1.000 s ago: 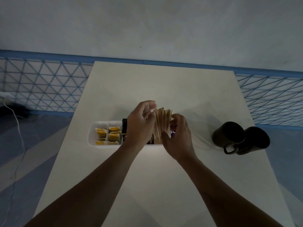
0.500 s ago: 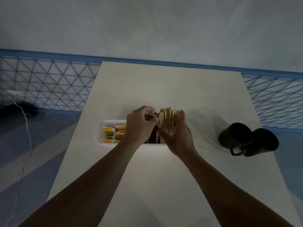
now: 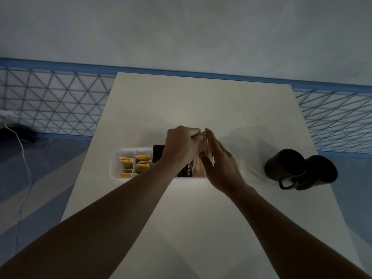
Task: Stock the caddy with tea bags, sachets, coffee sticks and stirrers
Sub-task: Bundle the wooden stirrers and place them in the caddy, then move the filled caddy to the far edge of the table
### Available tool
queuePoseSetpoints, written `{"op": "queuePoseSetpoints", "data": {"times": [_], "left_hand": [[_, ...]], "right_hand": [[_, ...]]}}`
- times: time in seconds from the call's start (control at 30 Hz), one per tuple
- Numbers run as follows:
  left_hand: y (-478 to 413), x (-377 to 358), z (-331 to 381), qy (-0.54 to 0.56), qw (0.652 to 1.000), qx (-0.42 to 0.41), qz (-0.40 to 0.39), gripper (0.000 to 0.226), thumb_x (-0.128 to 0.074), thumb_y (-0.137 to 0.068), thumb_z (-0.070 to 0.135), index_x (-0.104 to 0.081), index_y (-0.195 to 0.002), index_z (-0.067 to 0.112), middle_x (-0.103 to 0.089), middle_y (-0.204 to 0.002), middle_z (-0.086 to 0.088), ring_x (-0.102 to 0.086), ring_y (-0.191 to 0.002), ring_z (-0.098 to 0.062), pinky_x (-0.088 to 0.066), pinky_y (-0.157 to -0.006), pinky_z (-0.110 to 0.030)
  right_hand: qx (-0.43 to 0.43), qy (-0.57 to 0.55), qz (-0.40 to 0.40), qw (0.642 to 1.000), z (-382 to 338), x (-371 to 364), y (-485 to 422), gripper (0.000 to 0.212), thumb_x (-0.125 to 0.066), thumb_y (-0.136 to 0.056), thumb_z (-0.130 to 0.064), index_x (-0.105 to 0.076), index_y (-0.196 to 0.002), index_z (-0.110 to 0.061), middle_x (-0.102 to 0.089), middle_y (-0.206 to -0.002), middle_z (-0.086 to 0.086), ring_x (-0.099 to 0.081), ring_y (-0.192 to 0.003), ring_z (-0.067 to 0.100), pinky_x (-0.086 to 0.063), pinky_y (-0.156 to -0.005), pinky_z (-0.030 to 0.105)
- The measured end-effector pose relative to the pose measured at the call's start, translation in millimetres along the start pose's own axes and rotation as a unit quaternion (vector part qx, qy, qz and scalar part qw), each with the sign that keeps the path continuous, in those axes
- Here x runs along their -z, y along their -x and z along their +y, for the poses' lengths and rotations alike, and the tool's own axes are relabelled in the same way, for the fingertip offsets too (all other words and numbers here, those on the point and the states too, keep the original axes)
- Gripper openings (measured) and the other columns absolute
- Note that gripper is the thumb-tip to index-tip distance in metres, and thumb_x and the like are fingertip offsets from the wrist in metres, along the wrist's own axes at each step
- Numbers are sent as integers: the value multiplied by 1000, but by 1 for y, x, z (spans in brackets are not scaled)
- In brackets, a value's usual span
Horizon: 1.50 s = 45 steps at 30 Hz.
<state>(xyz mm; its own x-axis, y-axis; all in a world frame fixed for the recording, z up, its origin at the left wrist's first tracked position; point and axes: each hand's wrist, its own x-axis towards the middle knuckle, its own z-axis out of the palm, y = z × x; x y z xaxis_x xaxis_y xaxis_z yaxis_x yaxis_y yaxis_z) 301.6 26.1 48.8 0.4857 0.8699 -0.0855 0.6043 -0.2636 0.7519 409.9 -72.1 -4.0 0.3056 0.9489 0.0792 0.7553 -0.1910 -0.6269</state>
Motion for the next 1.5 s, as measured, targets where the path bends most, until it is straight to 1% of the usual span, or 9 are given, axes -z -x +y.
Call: {"op": "queuePoseSetpoints", "data": {"times": [0.13,0.47,0.6,0.73,0.83,0.93,1.13,1.27,1.5], "left_hand": [[-1,1,0,-3,1000,2,-2,25,-63,-95,17,-70,-118,13,-72,-113,-8,-72,-90,-17,-54,-90,-22],[6,11,-11,46,999,12,-4,53,-74,-85,27,-58,-135,20,-65,-127,-5,-70,-96,-24,-54,-95,-39],[13,23,-21,28,999,20,29,48,-73,-85,33,-61,-129,19,-67,-115,0,-64,-97,-15,-44,-82,-21],[21,40,-41,25,997,42,61,37,-71,-85,35,-66,-119,19,-68,-105,2,-64,-92,-14,-43,-77,-21],[29,52,-65,-2,996,50,79,37,-71,-83,41,-66,-114,22,-66,-109,0,-60,-101,-16,-49,-89,-33],[39,67,-88,-55,993,74,79,55,-73,-76,53,-60,-123,27,-56,-127,-6,-50,-122,-27,-44,-100,-47],[60,87,-124,-112,984,140,14,117,-78,-62,65,-13,-152,30,-16,-157,-13,-19,-142,-38,-28,-111,-55],[65,92,-149,-62,981,178,-40,132,-91,-52,52,-9,-149,19,-32,-147,-19,-37,-132,-38,-44,-101,-52],[75,83,-174,11,987,156,-33,87,-91,-55,48,-44,-121,18,-62,-108,8,-65,-94,-16,-57,-77,-35]], "right_hand": [[-21,6,-15,1000,5,-2,-4,75,-53,-102,-22,-6,-160,-30,-44,-154,3,-55,-129,25,-42,-97,27],[-85,-65,-43,993,8,-1,1,97,-51,-99,-46,27,-152,-26,-55,-145,1,-66,-110,21,-47,-86,30],[-102,-49,-45,993,8,0,11,96,-54,-98,-45,16,-156,-13,-48,-151,2,-64,-114,21,-46,-91,30],[-146,-54,-56,986,4,0,23,97,-58,-92,-54,2,-159,-17,-44,-153,5,-51,-132,28,-43,-105,45],[-182,-66,-59,979,-1,-2,29,92,-68,-89,-48,-14,-156,-16,-51,-140,-5,-55,-121,20,-51,-92,29],[-188,-87,-42,978,-2,-7,35,76,-77,-83,-44,-35,-143,-24,-53,-119,-13,-58,-106,12,-39,-67,12],[-201,-125,-17,971,-10,-16,41,98,-87,-71,-43,-29,-148,-26,-48,-129,-15,-53,-107,8,-44,-81,26],[-203,-125,-28,971,-12,-23,40,98,-92,-64,-35,-34,-143,-29,-51,-124,-19,-59,-106,12,-46,-76,26],[-221,-123,-41,967,-10,-33,27,94,-93,-54,-36,-38,-130,-33,-61,-124,-9,-59,-112,22,-52,-87,44]]}}
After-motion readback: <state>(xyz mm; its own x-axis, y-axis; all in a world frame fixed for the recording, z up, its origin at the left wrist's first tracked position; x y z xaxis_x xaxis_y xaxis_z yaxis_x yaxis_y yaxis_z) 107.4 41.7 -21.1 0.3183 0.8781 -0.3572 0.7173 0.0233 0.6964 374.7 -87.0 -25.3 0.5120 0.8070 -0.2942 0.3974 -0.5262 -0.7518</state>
